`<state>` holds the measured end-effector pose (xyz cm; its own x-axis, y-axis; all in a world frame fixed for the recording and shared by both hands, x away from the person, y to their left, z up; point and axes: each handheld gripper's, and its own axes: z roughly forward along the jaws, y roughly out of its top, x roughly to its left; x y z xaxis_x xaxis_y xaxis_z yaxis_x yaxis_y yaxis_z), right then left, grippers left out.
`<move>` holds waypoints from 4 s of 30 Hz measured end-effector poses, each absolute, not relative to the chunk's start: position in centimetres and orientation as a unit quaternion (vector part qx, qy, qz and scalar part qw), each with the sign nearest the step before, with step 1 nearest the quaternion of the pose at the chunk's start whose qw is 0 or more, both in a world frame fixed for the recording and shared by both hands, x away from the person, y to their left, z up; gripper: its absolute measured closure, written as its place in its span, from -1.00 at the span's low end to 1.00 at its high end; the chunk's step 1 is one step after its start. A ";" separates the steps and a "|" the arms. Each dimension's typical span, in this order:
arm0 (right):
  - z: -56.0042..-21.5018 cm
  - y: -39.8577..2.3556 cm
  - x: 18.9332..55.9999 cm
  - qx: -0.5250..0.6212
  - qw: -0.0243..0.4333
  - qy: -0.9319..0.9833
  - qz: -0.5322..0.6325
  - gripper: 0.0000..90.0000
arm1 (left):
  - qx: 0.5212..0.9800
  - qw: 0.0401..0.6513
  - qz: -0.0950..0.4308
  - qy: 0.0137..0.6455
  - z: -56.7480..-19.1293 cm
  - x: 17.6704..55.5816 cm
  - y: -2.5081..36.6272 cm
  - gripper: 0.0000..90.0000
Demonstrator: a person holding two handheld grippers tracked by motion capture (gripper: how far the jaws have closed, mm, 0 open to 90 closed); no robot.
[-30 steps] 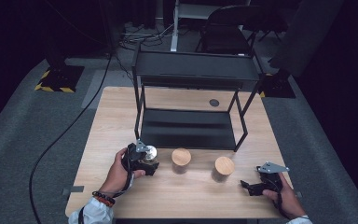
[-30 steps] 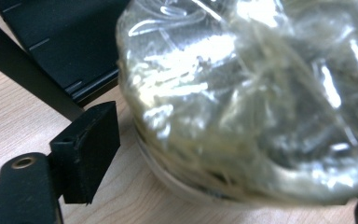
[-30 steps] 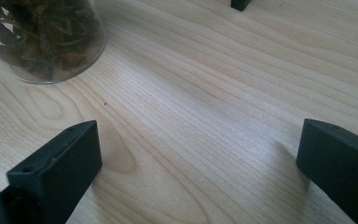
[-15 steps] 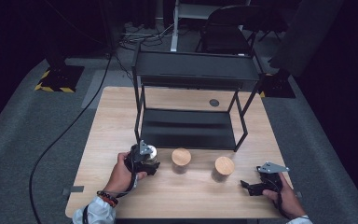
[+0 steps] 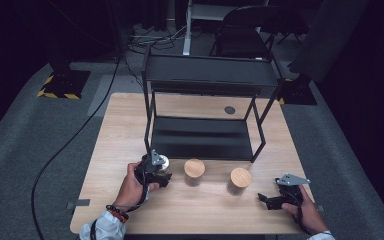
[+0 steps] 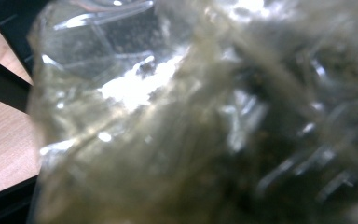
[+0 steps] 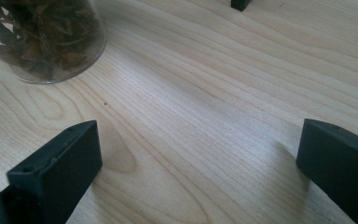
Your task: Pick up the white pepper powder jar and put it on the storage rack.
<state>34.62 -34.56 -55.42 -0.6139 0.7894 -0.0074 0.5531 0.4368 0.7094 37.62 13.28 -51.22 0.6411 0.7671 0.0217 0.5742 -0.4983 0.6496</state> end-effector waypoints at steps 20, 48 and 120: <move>-55.4 -34.6 34.6 0.404 0.172 0.830 0.344 -1.00 | 0.846 0.311 0.173 0.397 -49.4 39.2 12.0 -0.34; -55.4 -34.6 34.6 0.404 0.172 0.830 0.344 -1.00 | 0.839 0.303 0.184 0.413 -47.9 41.6 10.2 -0.34; -55.4 -34.6 34.6 0.404 0.172 0.830 0.344 -1.00 | 0.812 0.277 0.194 0.476 -49.5 48.7 7.3 -0.34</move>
